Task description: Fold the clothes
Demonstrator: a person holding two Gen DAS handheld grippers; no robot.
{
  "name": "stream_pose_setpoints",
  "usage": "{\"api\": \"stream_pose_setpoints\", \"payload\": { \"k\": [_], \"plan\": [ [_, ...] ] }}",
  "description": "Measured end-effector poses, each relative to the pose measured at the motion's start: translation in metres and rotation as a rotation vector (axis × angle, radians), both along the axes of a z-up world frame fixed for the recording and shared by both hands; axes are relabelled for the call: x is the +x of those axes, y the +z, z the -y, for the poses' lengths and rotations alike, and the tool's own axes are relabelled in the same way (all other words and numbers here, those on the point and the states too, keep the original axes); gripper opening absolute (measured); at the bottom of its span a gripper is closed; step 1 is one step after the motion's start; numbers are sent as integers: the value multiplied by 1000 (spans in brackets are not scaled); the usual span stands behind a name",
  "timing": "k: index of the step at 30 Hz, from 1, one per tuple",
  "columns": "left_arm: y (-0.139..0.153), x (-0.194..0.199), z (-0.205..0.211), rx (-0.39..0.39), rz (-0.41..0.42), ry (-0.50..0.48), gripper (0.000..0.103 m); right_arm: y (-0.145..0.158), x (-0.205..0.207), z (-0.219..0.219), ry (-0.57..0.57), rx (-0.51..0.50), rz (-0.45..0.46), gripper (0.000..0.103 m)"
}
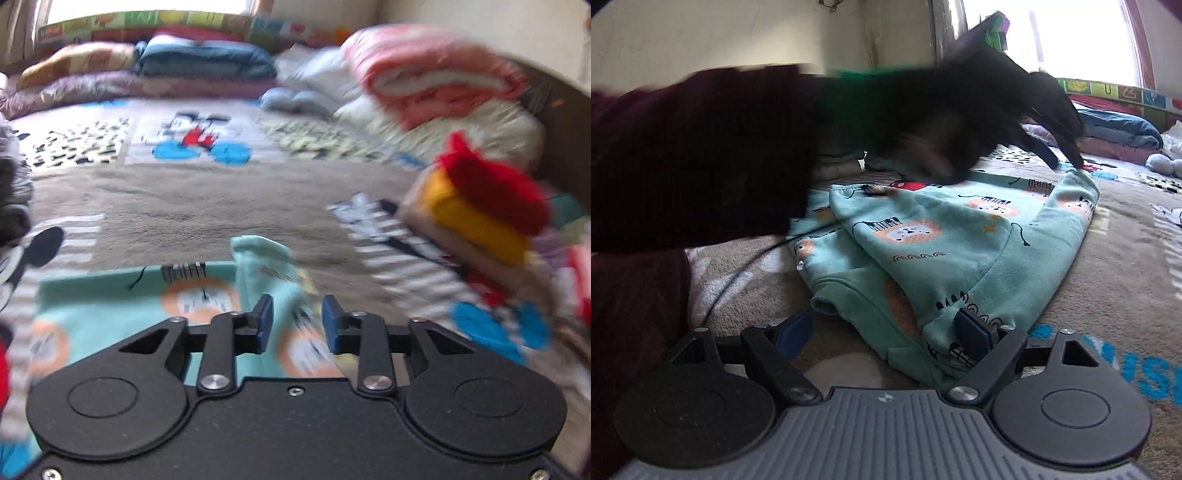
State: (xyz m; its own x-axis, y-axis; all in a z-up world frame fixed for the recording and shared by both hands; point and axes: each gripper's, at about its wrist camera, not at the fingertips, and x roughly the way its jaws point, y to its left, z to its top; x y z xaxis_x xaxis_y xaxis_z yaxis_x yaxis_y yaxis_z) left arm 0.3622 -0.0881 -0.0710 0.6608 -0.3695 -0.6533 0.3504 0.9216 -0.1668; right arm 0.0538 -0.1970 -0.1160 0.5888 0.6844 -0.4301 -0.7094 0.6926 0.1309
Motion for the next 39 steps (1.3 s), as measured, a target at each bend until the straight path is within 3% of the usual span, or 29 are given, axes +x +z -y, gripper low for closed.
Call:
{"api": "stream_pose_setpoints", "payload": {
  "k": [3, 6, 11, 14, 18, 26, 33, 39],
  "plan": [
    [-29, 45, -1, 27, -110, 82, 18, -1, 1, 1, 2, 12, -9, 85],
    [-29, 59, -12, -55, -155, 155, 11, -3, 1, 2, 4, 25, -18, 85],
    [-22, 66, -16, -97, -166, 201, 9, -4, 2, 2, 5, 33, -20, 85],
    [-5, 55, -22, -93, -109, 217, 14, -4, 2, 2, 3, 26, -14, 85],
    [23, 19, -49, -71, -57, 238, 15, -4, 3, 3, 2, 26, -12, 85],
    [61, -93, -125, -66, 25, 329, 42, -3, 0, 1, -11, 11, 5, 85],
    [52, -201, -216, -229, 29, 566, 42, -2, -1, -1, -26, 2, 17, 85],
    [14, -229, -253, -401, -64, 666, 42, 1, -1, 0, -37, 9, 13, 85]
  ]
}}
